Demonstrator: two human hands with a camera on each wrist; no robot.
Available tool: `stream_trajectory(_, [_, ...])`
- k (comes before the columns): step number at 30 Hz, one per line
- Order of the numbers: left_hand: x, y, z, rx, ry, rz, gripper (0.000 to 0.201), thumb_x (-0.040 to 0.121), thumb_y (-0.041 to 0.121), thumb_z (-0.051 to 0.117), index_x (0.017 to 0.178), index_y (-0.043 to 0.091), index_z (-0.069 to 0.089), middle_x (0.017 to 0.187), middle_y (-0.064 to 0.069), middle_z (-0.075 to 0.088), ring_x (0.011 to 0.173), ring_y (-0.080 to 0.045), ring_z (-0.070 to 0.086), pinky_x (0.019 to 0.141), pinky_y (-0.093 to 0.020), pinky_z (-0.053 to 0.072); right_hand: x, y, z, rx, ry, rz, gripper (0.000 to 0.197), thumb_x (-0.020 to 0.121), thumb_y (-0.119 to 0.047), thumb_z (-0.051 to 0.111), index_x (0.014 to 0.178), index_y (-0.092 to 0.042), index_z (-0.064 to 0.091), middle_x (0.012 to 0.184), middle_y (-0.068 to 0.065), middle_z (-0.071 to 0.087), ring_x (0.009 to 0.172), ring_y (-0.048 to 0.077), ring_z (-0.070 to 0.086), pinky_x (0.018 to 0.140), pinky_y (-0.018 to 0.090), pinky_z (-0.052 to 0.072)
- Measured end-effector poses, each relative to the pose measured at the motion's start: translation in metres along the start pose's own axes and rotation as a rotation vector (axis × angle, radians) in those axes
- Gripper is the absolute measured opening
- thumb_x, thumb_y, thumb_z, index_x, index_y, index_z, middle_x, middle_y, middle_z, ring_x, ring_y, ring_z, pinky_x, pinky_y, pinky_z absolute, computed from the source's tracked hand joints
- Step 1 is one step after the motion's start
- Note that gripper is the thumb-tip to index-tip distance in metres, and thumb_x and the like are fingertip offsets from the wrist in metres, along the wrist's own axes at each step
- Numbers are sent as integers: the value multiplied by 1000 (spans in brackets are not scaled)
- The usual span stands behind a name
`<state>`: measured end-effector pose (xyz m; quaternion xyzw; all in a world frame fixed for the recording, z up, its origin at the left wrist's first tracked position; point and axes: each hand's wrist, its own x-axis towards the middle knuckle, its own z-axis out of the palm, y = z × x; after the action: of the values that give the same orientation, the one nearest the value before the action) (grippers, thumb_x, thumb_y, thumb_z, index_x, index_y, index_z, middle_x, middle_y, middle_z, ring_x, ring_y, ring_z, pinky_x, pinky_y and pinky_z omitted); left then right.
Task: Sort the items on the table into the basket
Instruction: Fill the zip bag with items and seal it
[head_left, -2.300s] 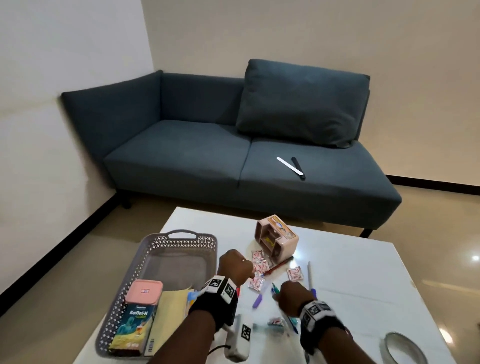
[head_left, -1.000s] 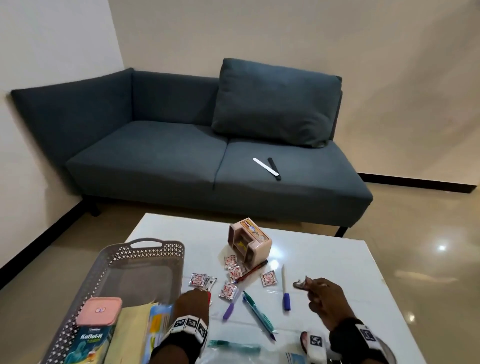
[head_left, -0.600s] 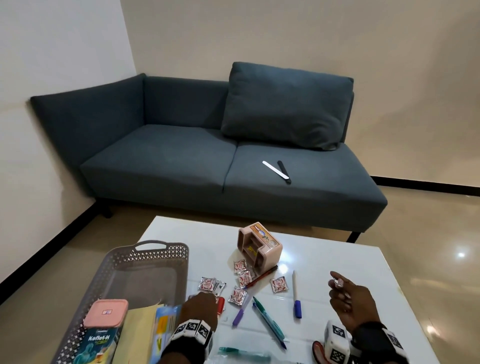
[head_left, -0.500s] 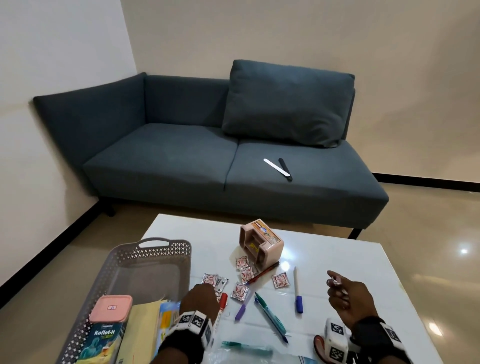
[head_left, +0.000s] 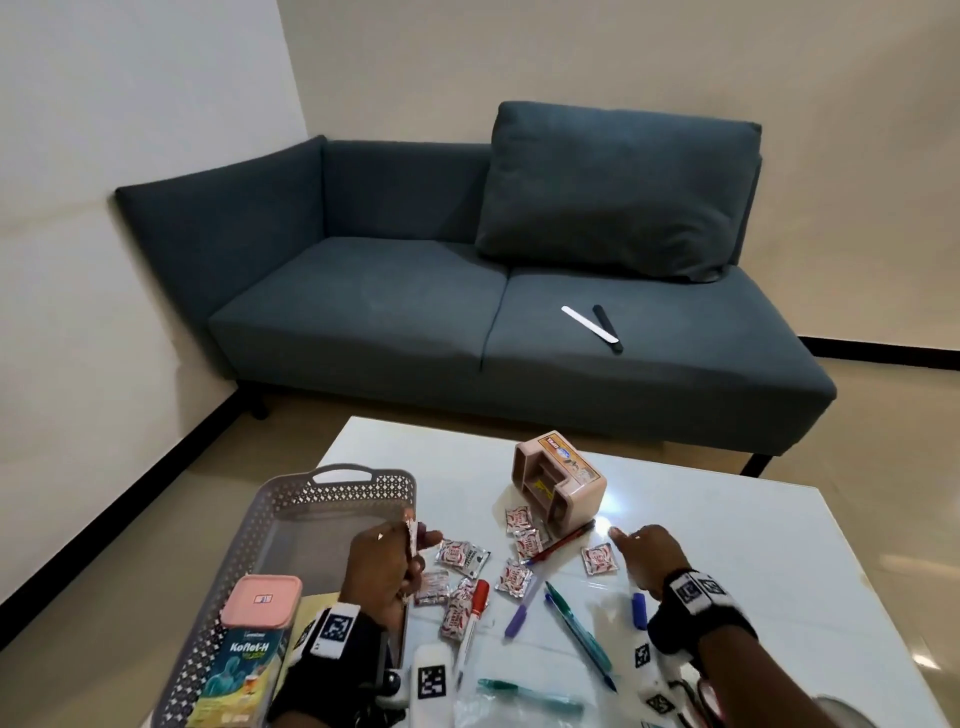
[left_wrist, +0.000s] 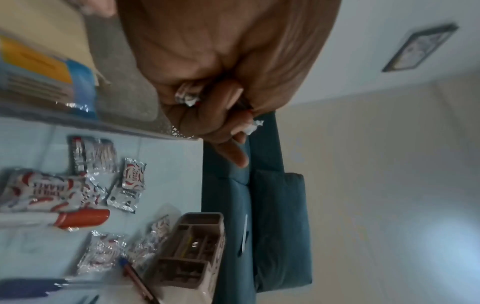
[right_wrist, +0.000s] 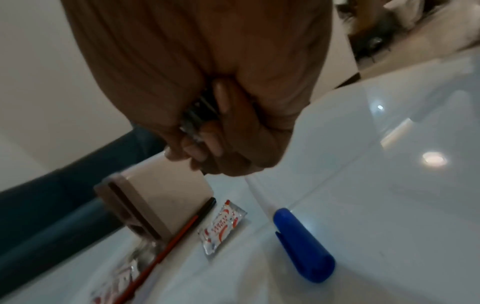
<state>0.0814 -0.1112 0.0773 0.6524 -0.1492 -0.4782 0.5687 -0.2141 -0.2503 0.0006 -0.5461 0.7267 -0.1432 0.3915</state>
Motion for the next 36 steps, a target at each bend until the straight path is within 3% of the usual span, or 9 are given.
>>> stream_trajectory(2, [4,1,-4,-47,12,38,20,97,15,55,90,5,71,71,-6,71,33,-6,35,35,-11,23,8,-6,16,-265,8,-36,52,95,-48,51,118,-1,54,122,19,58,115,29,59,83,30,47])
stream_trajectory(4, [12,0,-11,-49,20,67,25,99,17,52,93,9,74,62,0,64,33,-6,35,35,-11,21,16,-9,32,-360,-4,-39,68,94,-46,53,136,4,35,138,17,50,124,28,54,95,32,46])
stream_trajectory(13, [3,13,4,368,124,84,47,90,39,65,54,10,59,43,-3,53,38,-19,46,44,-22,34,16,7,46,-609,-90,-180,28,95,-28,47,112,-9,57,122,9,62,118,22,57,105,29,37])
stream_trajectory(16, [9,19,22,1048,75,266,23,82,32,64,79,10,72,80,-6,73,74,-24,69,67,-26,51,3,-11,21,-226,-135,-190,25,96,-26,50,71,-21,55,80,3,59,76,25,64,67,30,49])
stream_trajectory(18, [7,15,37,1410,22,346,26,77,27,63,97,11,69,105,-9,71,99,-26,68,79,-29,52,-13,-7,-1,440,-174,-92,34,97,-19,49,63,-17,45,55,1,39,39,16,38,38,20,29])
stream_trajectory(24, [5,-49,63,1795,-130,491,33,89,29,54,118,16,64,120,-6,66,113,-25,62,92,-31,48,-61,41,-55,1621,-343,11,27,80,-24,52,58,-14,43,50,0,30,35,10,25,32,14,13])
stream_trajectory(28, [9,-86,60,1859,-144,508,34,95,35,46,123,22,63,107,-7,71,101,-26,67,87,-33,52,-78,67,-59,1768,-386,-18,47,94,-41,40,57,-14,47,50,0,30,36,10,27,32,17,14])
stream_trajectory(31, [6,-86,65,1827,-163,477,43,71,43,79,111,30,72,67,-7,71,59,-26,69,56,-30,57,-85,81,-57,1775,-401,5,50,95,-46,41,56,-15,45,51,0,30,37,10,26,32,18,13])
stream_trajectory(36, [-4,-76,63,1694,-141,394,23,79,10,58,96,11,74,73,-15,71,67,-28,71,57,-29,57,-87,73,-45,1576,-404,75,40,79,-33,63,52,-19,36,50,1,26,36,11,21,30,13,14])
